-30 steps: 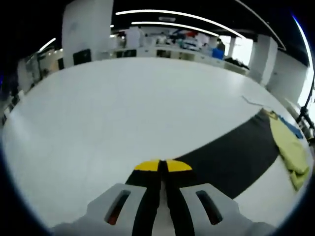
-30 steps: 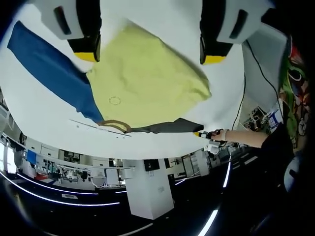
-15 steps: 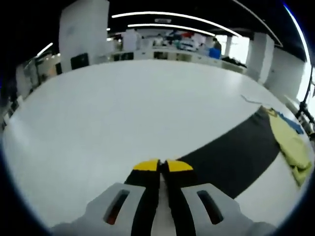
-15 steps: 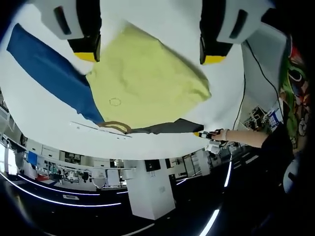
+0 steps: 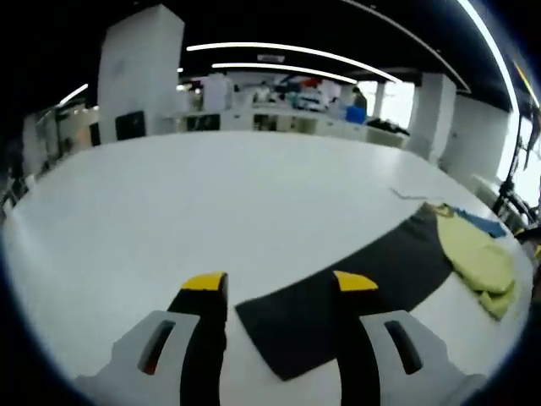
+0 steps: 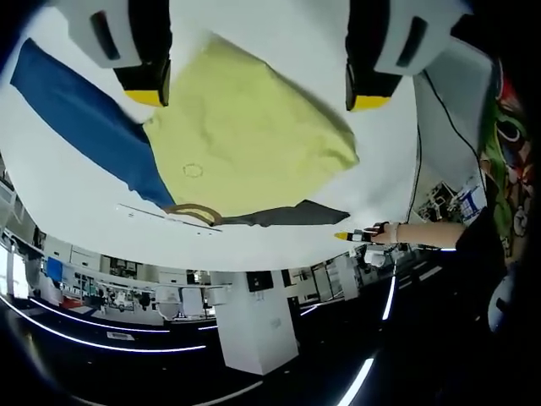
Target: Fold the garment on the visible template until the final outline fits inside the template.
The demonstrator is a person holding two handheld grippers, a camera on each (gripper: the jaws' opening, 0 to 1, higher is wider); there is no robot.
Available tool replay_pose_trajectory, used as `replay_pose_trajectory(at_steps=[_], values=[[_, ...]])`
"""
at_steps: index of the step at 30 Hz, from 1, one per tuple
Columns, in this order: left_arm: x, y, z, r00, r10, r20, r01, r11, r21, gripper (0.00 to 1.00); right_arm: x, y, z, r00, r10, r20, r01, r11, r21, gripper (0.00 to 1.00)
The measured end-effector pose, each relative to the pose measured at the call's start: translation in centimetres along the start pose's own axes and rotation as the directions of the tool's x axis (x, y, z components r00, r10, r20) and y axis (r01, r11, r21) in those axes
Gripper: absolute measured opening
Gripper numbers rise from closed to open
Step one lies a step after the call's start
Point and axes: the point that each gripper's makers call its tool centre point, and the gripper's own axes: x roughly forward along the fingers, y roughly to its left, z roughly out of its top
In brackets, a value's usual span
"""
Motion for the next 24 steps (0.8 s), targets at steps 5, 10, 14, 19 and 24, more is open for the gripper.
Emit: replay_pose_trajectory(at_steps=[5,10,14,19,24], values=[[-0.8,-4.5,-0.5,0.984,-0.178,-0.003,0.178,0.982,0.059,0.92,-0.2,-0.5,-0.3,1.000,-0.015,-0.001,0.015,1.000,0.007,0.86],[-1.8,-7.7,-0.6,0.964,-0.265,-0.026,0.266,0.956,0.122,0.99,-0.6,-0.6,-0.3,1.000,-0.026,0.005,0.026,1.000,0.005,0.87],[-2.5,-9.6,-0.3,0.953,-0.302,-0.040,0.304,0.938,0.165,0.99,-0.7,-0.5,-0.3,0.999,-0.032,0.007,0.032,0.999,0.007,0.87],[-3.6,-12.3,0.4,0.940,-0.340,-0.027,0.339,0.921,0.191,0.96,-1.0,-0.4,-0.3,0.999,-0.041,0.019,0.041,0.999,0.010,0.86],[-4.8,-15.7,0.6,0.919,-0.394,0.003,0.385,0.901,0.201,0.94,-1.3,-0.2,-0.6,0.999,-0.050,0.018,0.050,0.999,0.010,0.86]])
